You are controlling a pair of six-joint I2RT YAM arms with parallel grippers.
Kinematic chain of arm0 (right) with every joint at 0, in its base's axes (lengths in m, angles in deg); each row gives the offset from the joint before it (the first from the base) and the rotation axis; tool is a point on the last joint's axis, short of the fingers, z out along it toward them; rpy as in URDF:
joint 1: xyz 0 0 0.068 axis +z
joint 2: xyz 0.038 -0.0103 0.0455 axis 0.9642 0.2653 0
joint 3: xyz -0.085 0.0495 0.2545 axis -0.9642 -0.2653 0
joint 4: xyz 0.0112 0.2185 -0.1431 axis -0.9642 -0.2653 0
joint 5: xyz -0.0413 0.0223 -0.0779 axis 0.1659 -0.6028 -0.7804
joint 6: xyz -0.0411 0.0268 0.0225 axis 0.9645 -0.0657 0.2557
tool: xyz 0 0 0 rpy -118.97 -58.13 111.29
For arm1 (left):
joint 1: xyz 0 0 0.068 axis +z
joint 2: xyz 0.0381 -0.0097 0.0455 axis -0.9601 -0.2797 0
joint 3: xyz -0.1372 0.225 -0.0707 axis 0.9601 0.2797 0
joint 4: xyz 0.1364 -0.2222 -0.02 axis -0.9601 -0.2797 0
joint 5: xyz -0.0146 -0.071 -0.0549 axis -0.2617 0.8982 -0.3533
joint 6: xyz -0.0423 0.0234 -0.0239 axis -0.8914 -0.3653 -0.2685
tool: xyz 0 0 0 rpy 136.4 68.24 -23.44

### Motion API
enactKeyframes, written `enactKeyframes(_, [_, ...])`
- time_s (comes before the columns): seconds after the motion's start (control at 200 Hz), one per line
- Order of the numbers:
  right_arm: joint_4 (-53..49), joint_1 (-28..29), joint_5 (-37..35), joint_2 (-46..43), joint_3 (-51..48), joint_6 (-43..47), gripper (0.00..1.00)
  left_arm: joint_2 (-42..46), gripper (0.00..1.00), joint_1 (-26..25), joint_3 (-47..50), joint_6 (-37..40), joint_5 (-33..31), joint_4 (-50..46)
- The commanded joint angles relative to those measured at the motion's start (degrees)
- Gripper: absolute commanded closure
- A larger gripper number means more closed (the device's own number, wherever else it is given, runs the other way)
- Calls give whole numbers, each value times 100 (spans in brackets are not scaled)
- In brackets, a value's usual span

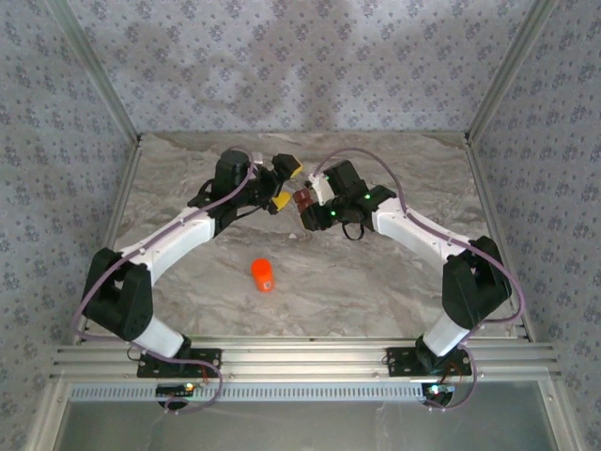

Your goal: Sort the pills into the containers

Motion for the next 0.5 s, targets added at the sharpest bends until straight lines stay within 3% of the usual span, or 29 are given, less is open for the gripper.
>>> enactKeyframes(0.0, [103,3,95,-41,21,-90,74,-160,1,-82,-142,-285,143,434])
enactKeyframes(0.495, [109,66,-37,103,8,-123,77,-315,1,-254,-294,-500,172,571])
